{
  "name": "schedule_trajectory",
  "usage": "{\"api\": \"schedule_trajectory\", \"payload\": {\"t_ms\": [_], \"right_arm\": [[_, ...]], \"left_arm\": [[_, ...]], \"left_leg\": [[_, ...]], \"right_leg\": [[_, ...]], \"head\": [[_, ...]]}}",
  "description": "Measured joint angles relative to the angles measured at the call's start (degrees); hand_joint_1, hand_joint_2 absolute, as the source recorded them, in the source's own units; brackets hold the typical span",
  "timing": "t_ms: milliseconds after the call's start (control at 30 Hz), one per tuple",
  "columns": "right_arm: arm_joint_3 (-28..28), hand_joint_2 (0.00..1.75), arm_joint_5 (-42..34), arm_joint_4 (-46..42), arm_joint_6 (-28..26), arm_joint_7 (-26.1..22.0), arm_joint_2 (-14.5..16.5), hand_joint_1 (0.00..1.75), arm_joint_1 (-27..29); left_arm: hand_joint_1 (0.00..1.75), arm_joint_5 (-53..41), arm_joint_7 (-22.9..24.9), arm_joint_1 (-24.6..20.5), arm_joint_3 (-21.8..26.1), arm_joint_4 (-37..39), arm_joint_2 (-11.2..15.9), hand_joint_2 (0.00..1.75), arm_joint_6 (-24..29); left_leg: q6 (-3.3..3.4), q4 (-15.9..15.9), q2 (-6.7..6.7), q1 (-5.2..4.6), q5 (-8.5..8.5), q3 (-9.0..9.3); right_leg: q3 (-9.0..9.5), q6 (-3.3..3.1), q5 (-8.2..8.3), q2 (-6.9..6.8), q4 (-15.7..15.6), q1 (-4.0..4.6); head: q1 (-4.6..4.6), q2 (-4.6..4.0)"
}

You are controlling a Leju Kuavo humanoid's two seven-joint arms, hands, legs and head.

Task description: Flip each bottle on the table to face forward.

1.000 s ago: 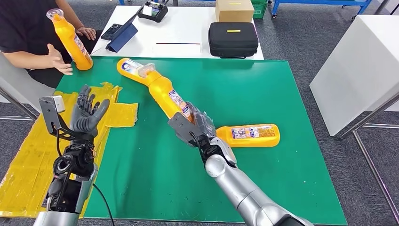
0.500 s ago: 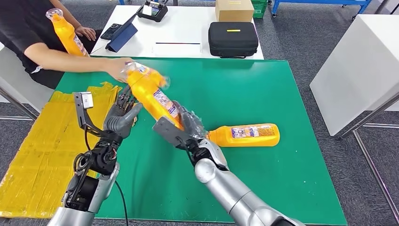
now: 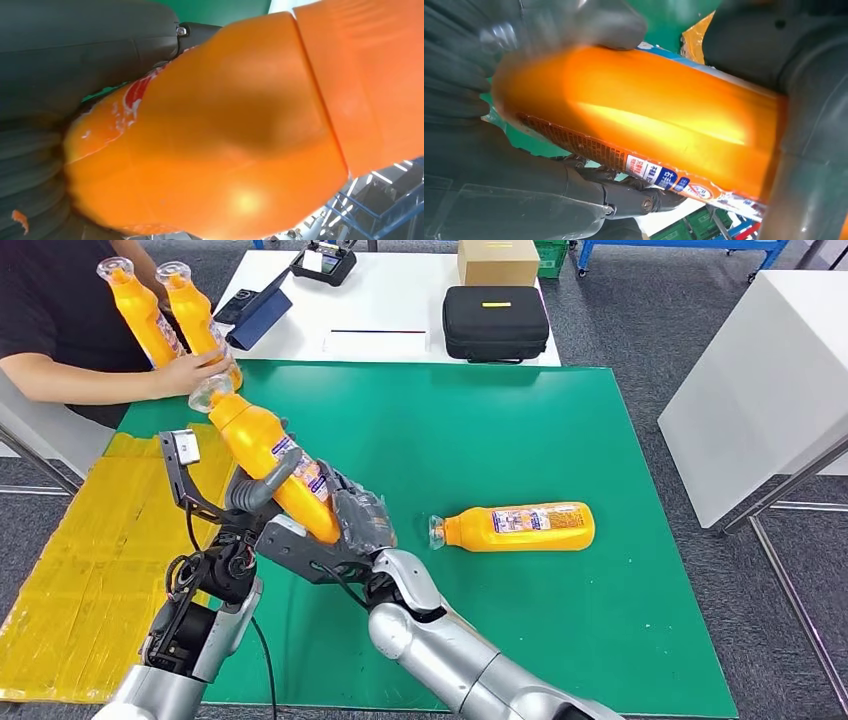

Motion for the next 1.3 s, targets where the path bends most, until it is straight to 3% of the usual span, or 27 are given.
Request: {"api": "schedule_trajectory", "payload": {"t_ms": [100, 133, 433, 567, 733, 900, 967, 1033, 1100, 1300], "right_arm": [[2.11, 1.75, -0.72, 0.85, 0.16, 0.45, -0.01, 1.75, -0.65], [2.87, 1.75, -1.21, 1.14, 0.18, 0.65, -0.02, 1.75, -0.89], [7.61, 1.75, -5.39, 4.46, -0.53, 0.69, -0.07, 1.75, -3.73], [7.64, 1.75, -5.17, 5.36, -1.77, 0.04, -0.1, 1.75, -3.81], [6.49, 1.75, -4.65, 5.5, -3.55, -0.61, -0.54, 1.75, -3.19], [5.75, 1.75, -4.21, 5.47, -3.55, -0.93, -0.73, 1.71, -2.93], [5.61, 1.75, -4.14, 5.44, -3.58, -0.94, -0.76, 0.84, -2.84], [5.4, 0.87, -3.87, 5.16, -4.35, -1.05, -0.89, 0.0, -2.67], [4.69, 0.0, -2.78, 3.45, -5.43, -1.23, -1.43, 0.0, -1.95], [-5.27, 0.0, 4.04, -12.42, -1.74, -0.42, -6.38, 0.0, 3.16]], "left_arm": [[1.67, 0.12, -0.87, 0.04, 0.12, 0.42, 0.03, 1.75, 0.64], [1.75, 0.04, -1.28, 0.11, 0.19, 0.5, 0.04, 1.75, 1.01], [1.75, -0.99, -3.0, 0.91, 1.16, 0.59, 0.39, 1.75, 2.81], [1.75, -2.91, -4.22, 0.97, 1.47, 0.58, 0.46, 1.75, 3.71], [1.75, -12.53, -6.6, 0.63, 0.58, 0.46, 0.55, 1.75, 9.28], [1.75, -13.94, -6.82, 0.41, -0.1, 0.46, 0.55, 1.75, 10.05], [1.75, -14.1, -6.85, 0.4, -0.21, 0.46, 0.55, 1.75, 10.21], [1.75, -16.66, -7.29, 0.3, -0.43, 0.46, 0.61, 1.75, 12.04], [1.75, -24.81, -7.74, -0.1, -0.71, 0.48, 1.13, 1.75, 17.16], [1.75, -62.27, -1.08, -0.32, -0.74, 0.96, 5.54, 1.75, 29.82]], "left_leg": [[0.0, 0.0, 0.01, 0.0, 0.0, 0.0], [0.0, 0.0, 0.01, 0.0, 0.0, 0.0], [0.0, 0.0, 0.0, 0.0, 0.0, -0.01], [0.0, 0.0, 0.0, 0.0, 0.0, -0.01], [0.0, 0.0, -0.03, 0.0, 0.0, -0.03], [0.0, 0.0, -0.03, 0.0, 0.01, -0.03], [0.0, 0.0, -0.03, 0.0, 0.01, -0.03], [0.0, 0.0, -0.02, 0.01, 0.01, -0.03], [0.0, 0.0, 0.02, 0.0, 0.01, -0.03], [0.01, 0.0, -0.12, 0.0, 0.02, -0.1]], "right_leg": [[0.0, 0.0, 0.0, 0.0, 0.0, 0.0], [0.0, 0.0, 0.0, 0.01, 0.0, 0.0], [-0.01, 0.0, 0.0, 0.0, 0.0, 0.0], [-0.02, 0.0, 0.0, 0.0, 0.0, 0.0], [0.0, 0.0, 0.0, -0.09, 0.0, 0.0], [-0.02, 0.0, 0.0, -0.07, 0.0, 0.0], [-0.02, 0.0, 0.0, -0.07, 0.01, 0.01], [-0.02, 0.0, 0.0, -0.06, 0.01, 0.01], [-0.05, 0.0, 0.01, -0.03, 0.01, 0.01], [-0.01, 0.01, 0.0, -0.21, 0.0, 0.0]], "head": [[-0.01, 0.0], [-0.01, 0.0], [0.01, 0.0], [0.0, 0.0], [0.01, 0.0], [0.01, 0.0], [0.0, 0.0], [0.01, 0.0], [0.02, 0.0], [0.01, 0.0]]}}
